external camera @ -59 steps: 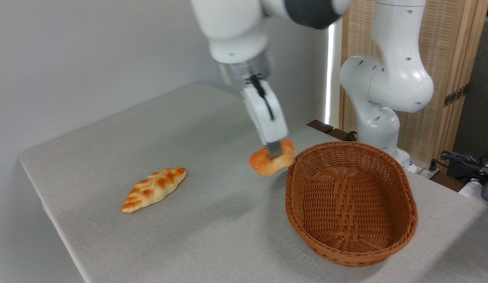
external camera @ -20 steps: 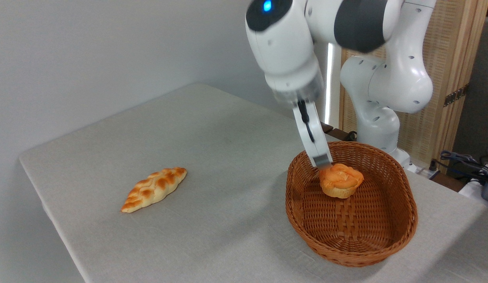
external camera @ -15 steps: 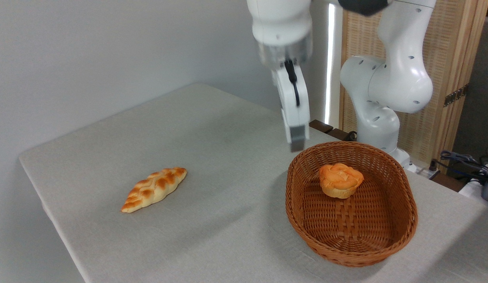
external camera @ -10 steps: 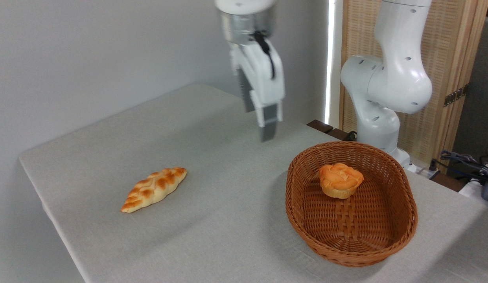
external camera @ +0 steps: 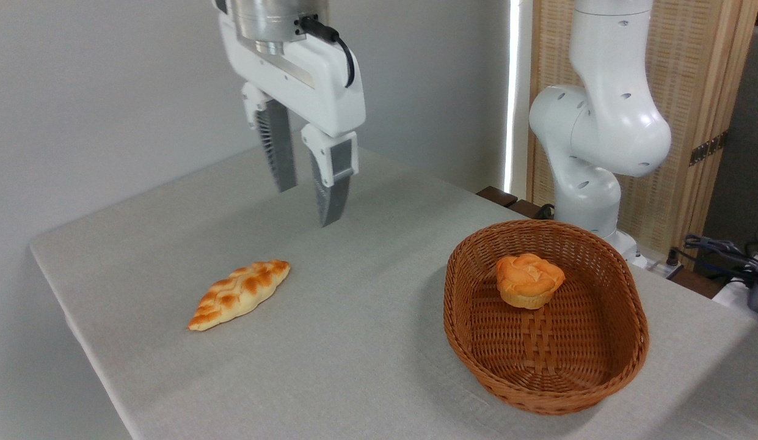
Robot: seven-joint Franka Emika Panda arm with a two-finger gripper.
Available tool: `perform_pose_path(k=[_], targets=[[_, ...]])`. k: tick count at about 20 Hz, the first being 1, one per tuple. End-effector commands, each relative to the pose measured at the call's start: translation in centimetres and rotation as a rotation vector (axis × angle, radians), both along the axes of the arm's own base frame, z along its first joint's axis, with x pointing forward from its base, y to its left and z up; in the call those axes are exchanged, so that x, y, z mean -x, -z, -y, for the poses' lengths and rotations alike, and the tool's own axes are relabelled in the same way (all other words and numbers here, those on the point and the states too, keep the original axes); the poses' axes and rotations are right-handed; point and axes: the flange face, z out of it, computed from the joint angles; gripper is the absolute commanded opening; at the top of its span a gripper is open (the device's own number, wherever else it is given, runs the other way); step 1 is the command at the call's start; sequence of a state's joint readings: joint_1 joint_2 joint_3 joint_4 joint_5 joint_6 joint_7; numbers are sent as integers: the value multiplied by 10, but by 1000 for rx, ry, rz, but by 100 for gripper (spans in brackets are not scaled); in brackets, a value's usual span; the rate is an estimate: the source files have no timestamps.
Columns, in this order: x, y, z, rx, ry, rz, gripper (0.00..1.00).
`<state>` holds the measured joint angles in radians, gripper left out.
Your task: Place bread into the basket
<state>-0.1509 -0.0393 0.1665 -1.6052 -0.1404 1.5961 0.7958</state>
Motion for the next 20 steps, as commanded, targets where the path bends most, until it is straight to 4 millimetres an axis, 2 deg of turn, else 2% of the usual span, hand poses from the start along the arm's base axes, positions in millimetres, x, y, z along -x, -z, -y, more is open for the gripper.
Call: perform_pose_path(k=[1, 2, 3, 8, 11, 20], targets=[[-5, -3, 10, -86, -3, 28, 100], [-6, 1, 32, -122, 31, 23, 100], [-8, 5, 41, -137, 43, 18, 100], [-6, 5, 24, -138, 20, 11, 100], [-6, 4, 6, -137, -4, 11, 100], [-7, 4, -5, -130, -3, 11, 100]])
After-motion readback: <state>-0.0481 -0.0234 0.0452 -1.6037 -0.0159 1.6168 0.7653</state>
